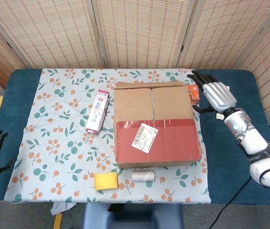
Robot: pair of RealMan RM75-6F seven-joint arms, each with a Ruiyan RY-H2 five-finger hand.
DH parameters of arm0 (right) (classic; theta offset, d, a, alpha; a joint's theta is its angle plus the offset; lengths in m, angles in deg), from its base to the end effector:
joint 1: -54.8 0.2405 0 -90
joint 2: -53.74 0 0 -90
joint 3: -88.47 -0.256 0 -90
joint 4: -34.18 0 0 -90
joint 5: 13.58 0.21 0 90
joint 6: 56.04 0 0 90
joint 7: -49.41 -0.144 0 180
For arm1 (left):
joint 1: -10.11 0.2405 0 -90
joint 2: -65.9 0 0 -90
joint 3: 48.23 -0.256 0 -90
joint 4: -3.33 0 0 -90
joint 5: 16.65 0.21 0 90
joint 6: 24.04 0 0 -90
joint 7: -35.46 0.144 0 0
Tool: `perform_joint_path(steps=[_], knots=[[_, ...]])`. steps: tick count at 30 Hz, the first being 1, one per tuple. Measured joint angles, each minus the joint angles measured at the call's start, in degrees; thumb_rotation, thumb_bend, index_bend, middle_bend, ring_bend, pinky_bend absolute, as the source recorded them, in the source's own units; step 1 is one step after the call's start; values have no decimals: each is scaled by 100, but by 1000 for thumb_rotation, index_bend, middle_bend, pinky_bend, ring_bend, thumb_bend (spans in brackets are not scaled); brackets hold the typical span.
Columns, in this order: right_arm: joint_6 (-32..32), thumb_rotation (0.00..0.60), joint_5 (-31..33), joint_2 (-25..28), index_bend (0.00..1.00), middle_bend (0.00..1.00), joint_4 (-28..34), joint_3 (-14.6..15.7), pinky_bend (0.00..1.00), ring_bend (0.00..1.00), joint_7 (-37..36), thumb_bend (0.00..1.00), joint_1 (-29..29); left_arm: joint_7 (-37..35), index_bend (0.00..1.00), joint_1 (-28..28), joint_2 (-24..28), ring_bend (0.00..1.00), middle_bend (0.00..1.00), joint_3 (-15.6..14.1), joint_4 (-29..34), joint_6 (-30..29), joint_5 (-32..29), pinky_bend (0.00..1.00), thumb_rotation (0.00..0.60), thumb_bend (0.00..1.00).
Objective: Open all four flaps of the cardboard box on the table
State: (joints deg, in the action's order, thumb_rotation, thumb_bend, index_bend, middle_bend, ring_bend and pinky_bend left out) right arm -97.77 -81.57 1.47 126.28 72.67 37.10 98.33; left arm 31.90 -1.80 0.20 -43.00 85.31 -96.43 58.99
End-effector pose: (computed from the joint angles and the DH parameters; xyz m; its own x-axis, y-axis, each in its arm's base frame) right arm -0.1673 -0.3965 0.1887 0.3350 -0.2353 0.9124 -0.9257 -0.2626 0.2721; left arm -0.3518 0.2325 0.1617 0.4334 0.1011 0.8955 0.8925 0.0892 -0.4421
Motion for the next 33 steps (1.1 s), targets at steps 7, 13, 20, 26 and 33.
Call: perform_joint_path(steps=[7, 13, 20, 26, 33], knots=[[428, 600, -438, 178, 0, 0, 217, 50, 122, 107, -1563, 351, -149, 28, 0, -3, 29, 0, 0, -50, 66, -31, 138, 0, 600, 429], [745, 600, -1331, 216, 29, 77, 95, 100, 152, 171, -3998, 351, -117, -15, 0, 20, 40, 0, 0, -68, 74, -91, 186, 0, 600, 429], [485, 600, -2817, 169, 55, 116, -472, 601, 192, 203, -7035, 351, 129, -76, 0, 41, 16, 0, 0, -101, 32, -266, 403, 0, 600, 428], [-116, 600, -3828, -67, 55, 123, -1468, 1427, 193, 211, -8916, 351, 525, -65, 0, 31, 16, 0, 0, -102, 42, -186, 333, 0, 600, 428], [-672, 600, -4078, -489, 55, 134, -2293, 2151, 234, 218, -9709, 351, 903, -78, 0, 25, 19, 0, 0, -102, 56, -165, 321, 0, 600, 429]])
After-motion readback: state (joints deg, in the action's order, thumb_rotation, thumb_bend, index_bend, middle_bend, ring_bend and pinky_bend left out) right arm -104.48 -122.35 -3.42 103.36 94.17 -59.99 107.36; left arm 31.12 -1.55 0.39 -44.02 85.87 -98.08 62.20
